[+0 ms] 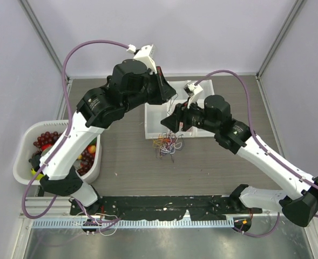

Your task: Untangle the cables

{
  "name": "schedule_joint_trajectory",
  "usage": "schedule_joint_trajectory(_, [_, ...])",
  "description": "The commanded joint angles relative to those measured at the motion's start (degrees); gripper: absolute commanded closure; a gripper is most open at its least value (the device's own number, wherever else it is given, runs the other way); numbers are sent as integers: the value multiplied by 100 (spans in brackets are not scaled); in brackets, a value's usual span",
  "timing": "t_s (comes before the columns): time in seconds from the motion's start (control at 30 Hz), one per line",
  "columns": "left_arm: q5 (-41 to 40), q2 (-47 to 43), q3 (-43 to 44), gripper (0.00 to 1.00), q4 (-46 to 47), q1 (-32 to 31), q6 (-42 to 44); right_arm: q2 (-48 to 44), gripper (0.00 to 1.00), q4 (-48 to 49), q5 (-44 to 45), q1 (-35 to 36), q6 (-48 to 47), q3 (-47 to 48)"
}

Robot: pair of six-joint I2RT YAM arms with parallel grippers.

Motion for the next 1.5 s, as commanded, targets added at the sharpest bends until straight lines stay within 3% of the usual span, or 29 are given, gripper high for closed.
schedule_joint_trajectory(0.0, [338, -372, 195, 100, 515, 30, 24, 7, 42, 953, 719, 119, -16, -430])
schedule_joint_trajectory(0.1, [425, -443, 449, 100, 700, 30, 50, 173, 45, 1708, 738, 154, 256, -1055])
schedule_joint_trajectory(0.23, [488, -382, 1124, 100, 815, 39, 129, 491, 55, 2000, 658, 277, 686, -2116])
schedule_joint_trajectory(0.33, [207, -399, 1670, 100, 814, 30, 314, 70, 56, 2230, 737, 286, 1065, -2892])
schedule_joint_trajectory(0.43, [-83, -583, 1637, 100, 1182, 30, 411, -388, 53, 1966, 992, 295, 1215, -3497])
schedule_joint_trajectory(0.77, [-251, -707, 1478, 100, 1192, 30, 472, -818, 41, 737, 1607, 277, 1408, -3622])
schedule_joint_trajectory(0.97, [-488, -786, 1592, 100, 1210, 39, 666, -1363, 41, 376, 1994, 260, 1567, -3895])
schedule_joint_trajectory(1.1, [-445, -812, 1610, 100, 1219, 30, 666, -1609, 36, 305, 1179, 268, 1277, -3553])
schedule_joint_trajectory(1.2, [-313, -804, 1584, 100, 1201, 39, 639, -1733, 27, -37, 1054, 286, 952, -2572])
schedule_joint_trajectory(1.47, [-225, -777, 1548, 100, 1201, 39, 622, -1022, 27, -258, 289, 286, 398, -453])
